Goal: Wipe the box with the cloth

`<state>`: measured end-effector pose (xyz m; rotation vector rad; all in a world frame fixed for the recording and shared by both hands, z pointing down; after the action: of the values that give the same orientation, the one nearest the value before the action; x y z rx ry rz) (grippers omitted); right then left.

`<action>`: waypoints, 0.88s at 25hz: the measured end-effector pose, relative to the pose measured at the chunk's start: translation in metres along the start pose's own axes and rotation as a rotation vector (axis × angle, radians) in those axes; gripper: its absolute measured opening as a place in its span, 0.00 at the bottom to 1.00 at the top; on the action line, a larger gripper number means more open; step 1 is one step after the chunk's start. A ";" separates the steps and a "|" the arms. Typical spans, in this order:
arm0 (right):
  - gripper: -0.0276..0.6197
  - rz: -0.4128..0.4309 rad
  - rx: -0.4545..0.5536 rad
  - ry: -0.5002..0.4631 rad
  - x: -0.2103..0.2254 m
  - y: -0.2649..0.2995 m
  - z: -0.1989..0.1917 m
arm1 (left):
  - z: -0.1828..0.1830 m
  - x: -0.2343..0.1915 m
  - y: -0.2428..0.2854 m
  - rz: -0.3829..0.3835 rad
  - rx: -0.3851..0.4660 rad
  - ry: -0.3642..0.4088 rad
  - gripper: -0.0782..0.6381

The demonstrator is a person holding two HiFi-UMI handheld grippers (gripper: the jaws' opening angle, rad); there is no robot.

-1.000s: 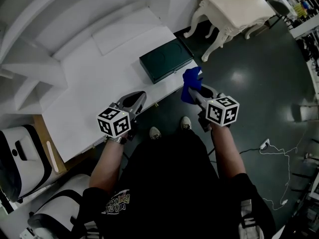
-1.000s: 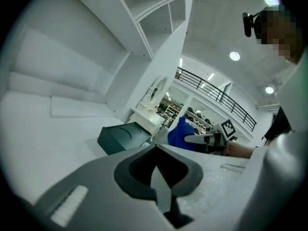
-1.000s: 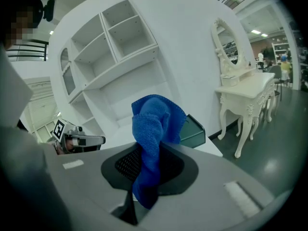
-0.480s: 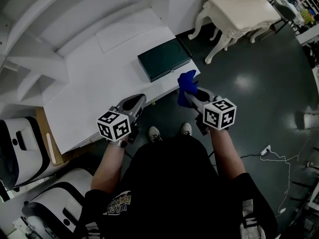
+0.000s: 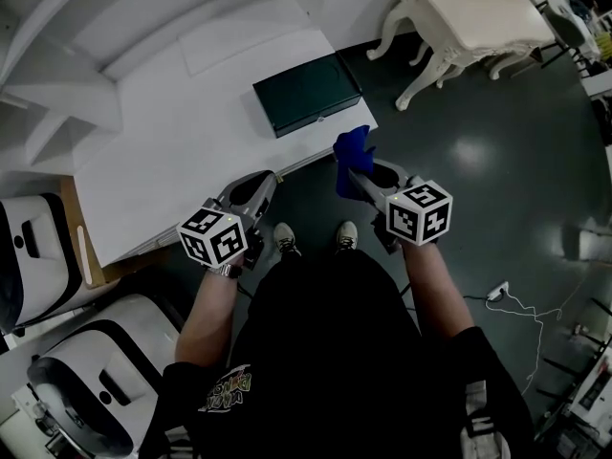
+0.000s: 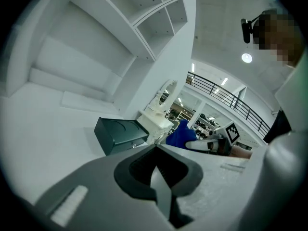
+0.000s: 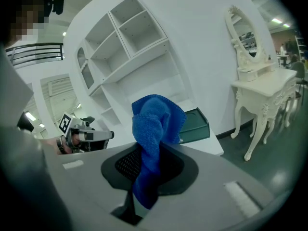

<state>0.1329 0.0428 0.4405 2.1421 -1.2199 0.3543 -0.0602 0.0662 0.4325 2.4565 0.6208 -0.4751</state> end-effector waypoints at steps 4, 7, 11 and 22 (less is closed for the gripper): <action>0.18 0.019 -0.006 -0.014 0.002 -0.005 0.001 | 0.001 0.013 0.004 0.006 0.007 0.022 0.11; 0.18 0.031 -0.007 -0.029 0.002 -0.008 0.003 | 0.003 0.021 0.005 0.013 0.014 0.051 0.11; 0.18 0.043 -0.010 -0.053 0.001 -0.011 0.008 | 0.006 0.029 0.003 0.021 0.031 0.083 0.11; 0.18 0.071 -0.014 -0.072 -0.009 -0.001 0.014 | 0.005 0.024 -0.014 0.049 0.047 0.075 0.11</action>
<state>0.1281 0.0407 0.4250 2.1197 -1.3378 0.2997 -0.0486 0.0812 0.4114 2.5375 0.5840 -0.3829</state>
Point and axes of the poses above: the fingertips, and each gripper's own axes: y forward along the fingers, x to its right, z out of its top, the point moved 3 cm from there along -y, backward along the fingers, and after that the axes turned 12 degrees about z, right-handed, at the moved point
